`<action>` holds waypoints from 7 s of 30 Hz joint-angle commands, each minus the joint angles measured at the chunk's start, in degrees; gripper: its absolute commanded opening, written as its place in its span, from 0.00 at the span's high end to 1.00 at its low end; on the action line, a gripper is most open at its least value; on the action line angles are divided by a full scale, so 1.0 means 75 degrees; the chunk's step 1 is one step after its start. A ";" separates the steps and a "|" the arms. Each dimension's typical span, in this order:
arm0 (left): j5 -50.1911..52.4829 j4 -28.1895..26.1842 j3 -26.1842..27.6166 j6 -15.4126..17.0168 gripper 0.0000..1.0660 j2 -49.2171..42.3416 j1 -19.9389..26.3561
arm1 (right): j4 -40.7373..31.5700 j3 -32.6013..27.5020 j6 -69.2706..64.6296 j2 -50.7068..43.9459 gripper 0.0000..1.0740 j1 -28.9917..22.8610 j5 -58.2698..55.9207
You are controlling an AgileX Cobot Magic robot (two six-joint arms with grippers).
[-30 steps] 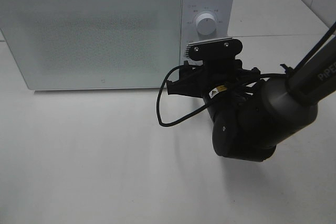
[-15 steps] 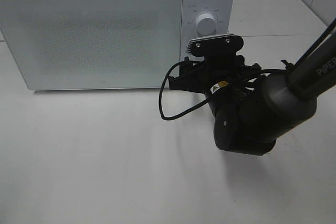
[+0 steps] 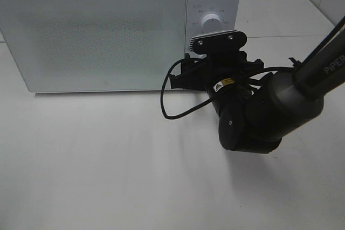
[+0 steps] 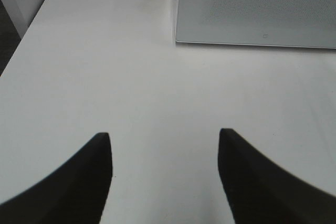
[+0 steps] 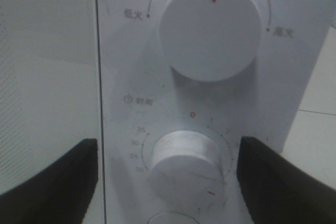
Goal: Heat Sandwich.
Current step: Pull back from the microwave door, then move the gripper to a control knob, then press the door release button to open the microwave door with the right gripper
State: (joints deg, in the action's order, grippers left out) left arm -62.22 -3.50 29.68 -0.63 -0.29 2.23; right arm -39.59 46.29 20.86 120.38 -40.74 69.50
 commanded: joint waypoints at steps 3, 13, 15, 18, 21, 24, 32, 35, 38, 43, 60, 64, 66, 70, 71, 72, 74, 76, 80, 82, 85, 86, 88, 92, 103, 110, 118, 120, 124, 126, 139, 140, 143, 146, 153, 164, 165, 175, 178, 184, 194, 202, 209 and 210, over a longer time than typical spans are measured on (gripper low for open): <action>0.0130 0.0015 -0.0023 0.0031 0.46 -0.0176 -0.0023 | 0.0038 0.0328 0.0053 0.0374 0.33 0.0015 0.0390; 0.0130 0.0015 -0.0023 0.0031 0.46 -0.0176 -0.0023 | -0.0015 0.0367 0.0099 0.0397 0.43 0.0015 0.0733; 0.0130 0.0015 -0.0023 0.0031 0.46 -0.0176 -0.0023 | -0.0015 0.0367 0.0099 0.0397 0.44 0.0015 0.0726; 0.0130 0.0015 -0.0023 0.0031 0.46 -0.0176 -0.0023 | -0.0015 0.0367 0.0099 0.0397 0.51 0.0015 0.0733; 0.0130 0.0015 -0.0023 0.0031 0.46 -0.0176 -0.0023 | -0.0015 0.0367 0.0031 0.0397 0.72 0.0015 0.0787; 0.0130 0.0015 -0.0023 0.0031 0.46 -0.0176 -0.0023 | -0.0015 0.0367 -0.0061 0.0397 0.87 0.0015 0.0787; 0.0130 0.0015 -0.0023 0.0031 0.46 -0.0176 -0.0023 | -0.0015 0.0367 -0.0581 0.0397 1.00 0.0015 0.0779; 0.0130 0.0015 -0.0023 0.0031 0.46 -0.0176 -0.0023 | -0.0084 0.0367 -0.1467 0.0397 1.00 0.0015 0.0795; 0.0130 0.0015 -0.0023 0.0031 0.46 -0.0176 -0.0023 | -0.0191 0.0367 -0.3048 0.0397 1.00 0.0015 0.0779; 0.0130 0.0015 -0.0023 0.0031 0.46 -0.0176 -0.0023 | -0.0145 0.0367 -0.5676 0.0397 1.00 0.0015 0.0733; 0.0130 0.0015 -0.0023 0.0031 0.46 -0.0176 -0.0023 | -0.0138 0.0359 -1.2299 0.0397 1.00 0.0015 0.1192; 0.0130 0.0015 -0.0023 0.0031 0.46 -0.0176 -0.0023 | -0.0138 0.0359 -1.2361 0.0397 1.00 0.0015 0.1192; 0.0130 0.0015 -0.0023 0.0031 0.46 -0.0176 -0.0023 | -0.0138 0.0359 -1.2254 0.0397 1.00 0.0015 0.1192; 0.0130 0.0015 -0.0023 0.0031 0.46 -0.0176 -0.0023 | -0.0138 0.0359 -1.2002 0.0397 1.00 0.0015 0.1192; 0.0130 0.0015 -0.0023 0.0031 0.46 -0.0176 -0.0023 | -0.0138 0.0359 -1.2002 0.0397 1.00 0.0015 0.1192; 0.0130 0.0015 -0.0023 0.0031 0.46 -0.0176 -0.0023 | -0.0138 0.0359 -1.1856 0.0397 1.00 0.0015 0.1192; 0.0130 0.0015 -0.0023 0.0031 0.46 -0.0176 -0.0023 | -0.0138 0.0351 -1.1604 0.0397 0.98 0.0015 0.1192; 0.0130 0.0015 -0.0023 0.0031 0.46 -0.0176 -0.0023 | -0.0138 0.0344 -1.1520 0.0397 0.94 0.0008 0.1253; 0.0130 0.0015 -0.0023 0.0031 0.46 -0.0176 -0.0023 | -0.0107 0.0214 -1.1520 0.0382 0.76 -0.0015 0.1398; 0.0130 0.0015 -0.0023 0.0031 0.46 -0.0176 -0.0023 | -0.0107 0.0130 -1.1528 0.0382 0.65 -0.0015 0.1398; 0.0130 0.0015 -0.0023 0.0031 0.46 -0.0176 -0.0023 | 0.0031 -0.0076 -1.1551 0.0306 0.49 -0.0015 0.1398; 0.0130 0.0015 -0.0023 0.0031 0.46 -0.0176 -0.0023 | 0.0092 -0.0130 -1.1551 0.0290 0.44 -0.0015 0.1398; 0.0130 0.0015 -0.0023 0.0031 0.46 -0.0176 -0.0023 | 0.0206 -0.0336 -1.1558 0.0183 0.37 -0.0015 0.1398; 0.0130 0.0015 -0.0023 0.0031 0.46 -0.0176 -0.0023 | 0.0481 -0.0573 -1.1558 0.0053 0.36 -0.0015 0.1398; 0.0130 0.0015 -0.0023 0.0031 0.46 -0.0176 -0.0023 | 0.1207 -0.1650 -1.0420 -0.0741 0.36 -0.0015 0.1406; 0.0130 0.0015 -0.0023 0.0031 0.46 -0.0176 -0.0023 | 0.1826 -0.2162 -0.8426 -0.1253 0.37 -0.0015 0.1383; 0.0130 0.0015 -0.0023 0.0031 0.46 -0.0176 -0.0023 | 0.1895 -0.2544 -0.5867 -0.2284 0.38 -0.0008 0.0695; 0.0130 0.0015 -0.0023 0.0031 0.46 -0.0168 -0.0023 | 0.1895 -0.2552 -0.5073 -0.2743 0.38 0.0008 -0.0153; 0.0130 0.0015 -0.0023 0.0031 0.46 -0.0130 -0.0023 | 0.1841 -0.2544 -0.3759 -0.3300 0.38 0.0015 -0.1222; 0.0130 0.0015 -0.0023 0.0031 0.46 -0.0130 -0.0023 | 0.1833 -0.2544 -0.3125 -0.3491 0.38 0.0053 -0.1711; 0.0130 0.0015 -0.0023 0.0031 0.46 -0.0130 -0.0023 | 0.2139 -0.2544 -0.0947 -0.4729 0.38 0.1314 -0.5432; 0.0130 0.0015 -0.0023 0.0031 0.46 -0.0130 -0.0023 | 0.2238 -0.2544 -0.0947 -0.4805 0.38 0.1421 -0.5699; 0.0130 0.0015 -0.0023 0.0031 0.46 -0.0130 -0.0023 | 0.2796 -0.2483 -0.0940 -0.5050 0.38 0.1849 -0.6639; 0.0130 0.0015 -0.0023 0.0031 0.46 -0.0130 -0.0023 | 0.3300 -0.2330 -0.0970 -0.5180 0.38 0.2177 -0.7403; 0.0130 0.0015 -0.0023 0.0031 0.46 -0.0130 -0.0023 | 0.4943 -0.1375 -0.2200 -0.5332 0.38 0.3140 -1.0199; 0.0130 0.0015 -0.0023 0.0031 0.46 -0.0130 -0.0023 | 0.5730 0.0283 -0.2704 -0.5531 0.38 0.3804 -1.3789; 0.0130 0.0015 -0.0023 0.0031 0.46 -0.0130 -0.0023 | 0.5814 0.0558 -0.2704 -0.5653 0.38 0.3927 -1.4408; 0.0130 0.0015 -0.0023 0.0031 0.46 -0.0130 -0.0023 | 0.6043 0.0756 -0.2704 -0.6249 0.38 0.4278 -1.5332; 0.0130 0.0015 -0.0023 0.0031 0.46 -0.0130 -0.0023 | 0.6043 0.0749 -0.2704 -0.6310 0.38 0.4278 -1.5607; 0.0130 0.0015 -0.0023 0.0031 0.46 -0.0130 -0.0023 | 0.6050 0.0749 -0.2704 -0.6494 0.38 0.4278 -1.5798; 0.0130 0.0015 -0.0023 0.0031 0.46 -0.0130 -0.0023 | 0.6043 0.0680 -0.2704 -0.7066 0.38 0.4706 -1.6448; 0.0130 0.0015 -0.0023 0.0031 0.46 -0.0130 -0.0023 | 0.5982 -0.0443 -0.2704 -0.8892 0.38 0.5286 -1.6417; 0.0130 0.0015 -0.0023 0.0031 0.46 -0.0130 -0.0023 | 0.5630 -0.1612 -0.2704 -1.0863 0.38 0.5286 -1.6394; 0.0130 0.0015 -0.0023 0.0031 0.46 -0.0130 -0.0023 | 0.5630 -0.1612 -0.2704 -1.0863 0.38 0.5286 -1.6394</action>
State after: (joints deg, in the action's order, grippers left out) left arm -62.22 -3.50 29.68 -0.63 -0.29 2.23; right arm 3.04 34.55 0.74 39.71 -1.43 -53.46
